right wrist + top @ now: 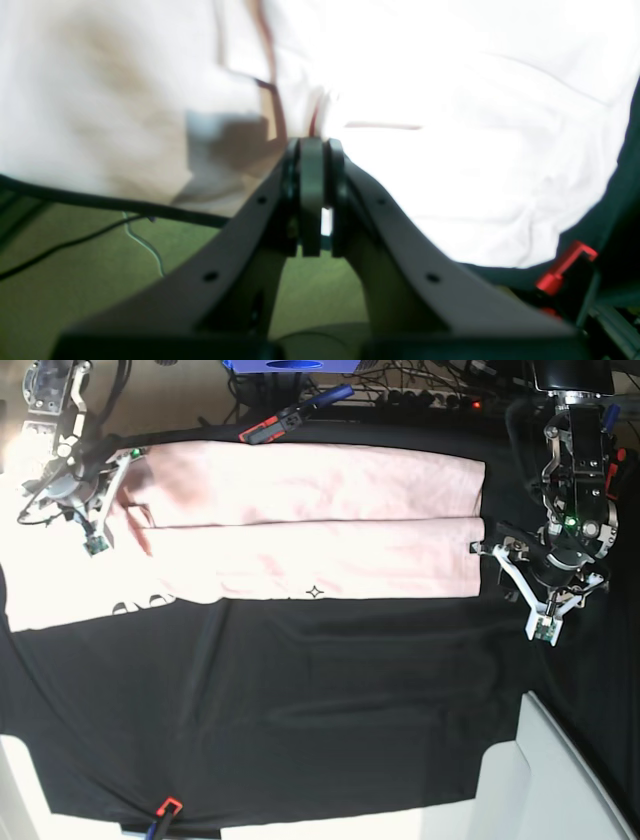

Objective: Fold the T-shirt properly

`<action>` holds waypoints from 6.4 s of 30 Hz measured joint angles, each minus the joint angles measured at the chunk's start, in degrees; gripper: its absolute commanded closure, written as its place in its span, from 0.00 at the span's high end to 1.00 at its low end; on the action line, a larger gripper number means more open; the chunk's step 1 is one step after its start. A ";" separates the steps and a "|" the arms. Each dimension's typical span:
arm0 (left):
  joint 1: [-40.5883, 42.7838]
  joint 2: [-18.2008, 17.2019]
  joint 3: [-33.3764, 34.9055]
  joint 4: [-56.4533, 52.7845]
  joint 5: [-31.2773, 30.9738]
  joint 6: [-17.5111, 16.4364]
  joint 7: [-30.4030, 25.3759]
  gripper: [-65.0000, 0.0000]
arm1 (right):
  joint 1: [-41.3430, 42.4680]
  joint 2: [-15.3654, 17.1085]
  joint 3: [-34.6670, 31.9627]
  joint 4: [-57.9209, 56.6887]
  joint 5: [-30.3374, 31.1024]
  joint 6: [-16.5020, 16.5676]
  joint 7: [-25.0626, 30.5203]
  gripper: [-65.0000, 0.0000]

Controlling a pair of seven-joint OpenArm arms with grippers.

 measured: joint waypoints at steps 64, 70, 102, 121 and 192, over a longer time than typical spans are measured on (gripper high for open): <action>-4.94 3.82 -12.11 -32.15 -37.29 -13.33 2.71 0.60 | -2.25 1.97 4.13 5.77 0.15 0.39 0.96 0.35; -4.90 4.28 -12.15 -32.63 -37.83 -13.33 2.34 0.60 | -2.25 1.95 4.13 5.77 0.20 0.42 0.96 0.35; -1.84 5.29 -14.23 -26.53 -37.05 -10.49 5.57 0.00 | -2.10 2.08 4.13 5.75 0.20 0.42 0.96 0.35; -0.96 3.50 -28.17 -5.79 -36.35 -10.40 24.48 0.00 | -2.69 1.92 4.13 5.77 0.22 0.42 0.96 0.35; -13.22 26.84 16.87 -8.63 -36.76 -9.40 24.41 0.41 | -2.05 1.01 4.11 5.75 0.15 0.42 0.94 0.35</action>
